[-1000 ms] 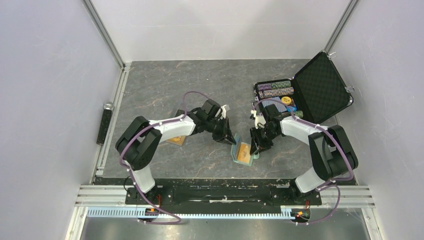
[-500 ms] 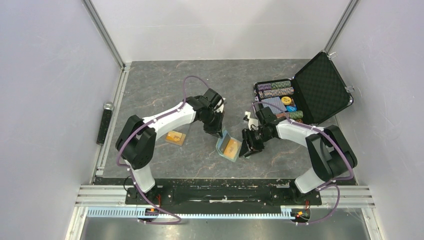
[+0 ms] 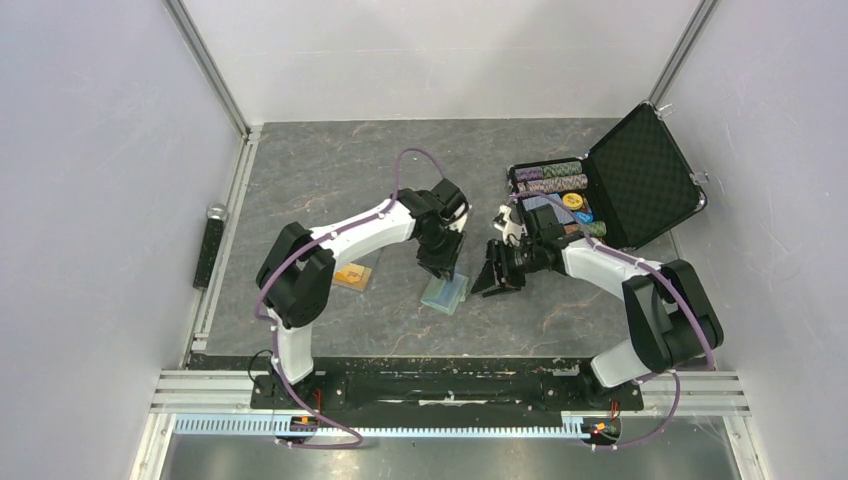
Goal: Put the credit cards into the card holder
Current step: Close the card holder at the center of the board.
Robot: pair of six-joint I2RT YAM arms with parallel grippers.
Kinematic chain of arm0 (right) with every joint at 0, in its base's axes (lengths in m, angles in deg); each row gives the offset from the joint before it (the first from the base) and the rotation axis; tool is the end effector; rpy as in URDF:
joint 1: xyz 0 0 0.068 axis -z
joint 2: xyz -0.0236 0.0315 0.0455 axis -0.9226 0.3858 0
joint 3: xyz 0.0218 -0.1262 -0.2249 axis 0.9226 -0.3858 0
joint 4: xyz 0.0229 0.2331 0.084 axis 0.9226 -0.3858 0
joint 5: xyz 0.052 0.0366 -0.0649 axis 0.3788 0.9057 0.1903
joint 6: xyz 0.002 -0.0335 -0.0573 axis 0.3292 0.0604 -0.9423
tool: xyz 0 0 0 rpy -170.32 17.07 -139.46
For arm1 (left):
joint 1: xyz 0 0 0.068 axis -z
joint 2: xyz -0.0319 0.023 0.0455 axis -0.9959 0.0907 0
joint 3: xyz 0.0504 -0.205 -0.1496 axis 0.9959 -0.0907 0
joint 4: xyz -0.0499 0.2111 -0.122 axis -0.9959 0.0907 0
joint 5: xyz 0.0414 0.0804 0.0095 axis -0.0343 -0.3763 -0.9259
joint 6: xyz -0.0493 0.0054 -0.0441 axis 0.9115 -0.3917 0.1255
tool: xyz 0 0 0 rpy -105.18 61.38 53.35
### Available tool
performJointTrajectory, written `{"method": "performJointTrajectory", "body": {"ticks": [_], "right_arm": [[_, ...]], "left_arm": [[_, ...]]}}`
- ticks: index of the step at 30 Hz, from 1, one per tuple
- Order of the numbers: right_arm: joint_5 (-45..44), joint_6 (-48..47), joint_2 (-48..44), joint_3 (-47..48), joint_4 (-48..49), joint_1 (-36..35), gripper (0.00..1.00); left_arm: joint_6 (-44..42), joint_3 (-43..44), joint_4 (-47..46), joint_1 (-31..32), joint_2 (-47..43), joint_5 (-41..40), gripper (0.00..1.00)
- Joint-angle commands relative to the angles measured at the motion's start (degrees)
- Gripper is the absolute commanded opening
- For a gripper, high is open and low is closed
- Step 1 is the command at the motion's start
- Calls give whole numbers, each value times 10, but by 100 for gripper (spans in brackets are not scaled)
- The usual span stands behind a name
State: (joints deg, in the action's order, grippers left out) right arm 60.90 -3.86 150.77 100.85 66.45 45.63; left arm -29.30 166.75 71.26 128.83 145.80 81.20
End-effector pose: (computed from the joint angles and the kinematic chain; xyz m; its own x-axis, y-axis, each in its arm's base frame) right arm 0.2319 0.1320 0.1464 -0.9785 -0.0922 -0.1844 -0.2010 0.6263 0.7532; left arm 0.2625 -0.2673 0.1891 -0.8879 0.4015 -0.2247 0.4522 0.8514 -0.2657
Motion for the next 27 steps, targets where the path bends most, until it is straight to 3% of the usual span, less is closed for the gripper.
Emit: {"method": "performJointTrajectory", "body": {"ticks": [1, 6, 15, 20, 27], "right_arm": [[21, 17, -24, 22, 25, 24, 47], [17, 7, -17, 27, 25, 32, 47], [16, 12, 60, 99, 58, 28, 42], [10, 16, 119, 139, 74, -2, 35], [-19, -1, 160, 115, 77, -19, 15]], "left_arm": [[40, -9, -78, 22, 11, 89, 43], [117, -86, -198, 22, 3, 164, 51], [134, -155, -236, 22, -18, 167, 52], [154, -188, -270, 21, -35, 165, 52], [167, -202, -290, 15, -75, 147, 48]]}}
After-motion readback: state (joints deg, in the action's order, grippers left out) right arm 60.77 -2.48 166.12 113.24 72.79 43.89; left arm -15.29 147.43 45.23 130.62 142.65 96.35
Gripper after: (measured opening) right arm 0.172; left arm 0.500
